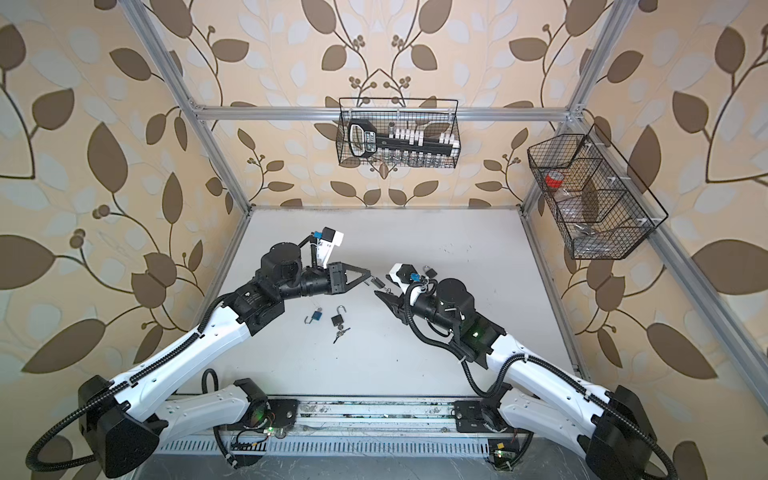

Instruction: Lock with the key

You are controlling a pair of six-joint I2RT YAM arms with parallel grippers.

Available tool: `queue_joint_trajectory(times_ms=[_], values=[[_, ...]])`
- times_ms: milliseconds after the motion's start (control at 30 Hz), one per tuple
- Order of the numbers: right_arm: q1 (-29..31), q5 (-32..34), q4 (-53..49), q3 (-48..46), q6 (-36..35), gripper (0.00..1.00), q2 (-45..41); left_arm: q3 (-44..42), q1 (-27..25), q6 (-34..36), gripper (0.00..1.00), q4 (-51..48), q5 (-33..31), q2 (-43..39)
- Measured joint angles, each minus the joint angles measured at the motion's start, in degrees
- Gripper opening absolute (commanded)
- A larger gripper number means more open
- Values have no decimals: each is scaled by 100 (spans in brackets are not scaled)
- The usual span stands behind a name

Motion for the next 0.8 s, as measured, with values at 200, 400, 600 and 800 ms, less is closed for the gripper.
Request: queue_joint_trajectory(times_ms=[200, 400, 600, 800], values=[[0, -70, 164, 87, 57, 36, 48, 0, 0, -101, 0, 68, 4, 0], [0, -90, 160, 107, 85, 36, 116, 0, 0, -127, 0, 74, 11, 0], [0, -85, 127, 120, 96, 30, 173, 0, 0, -133, 0, 109, 26, 0], [0, -90, 83, 129, 136, 19, 184, 0, 0, -133, 0, 107, 20, -15]])
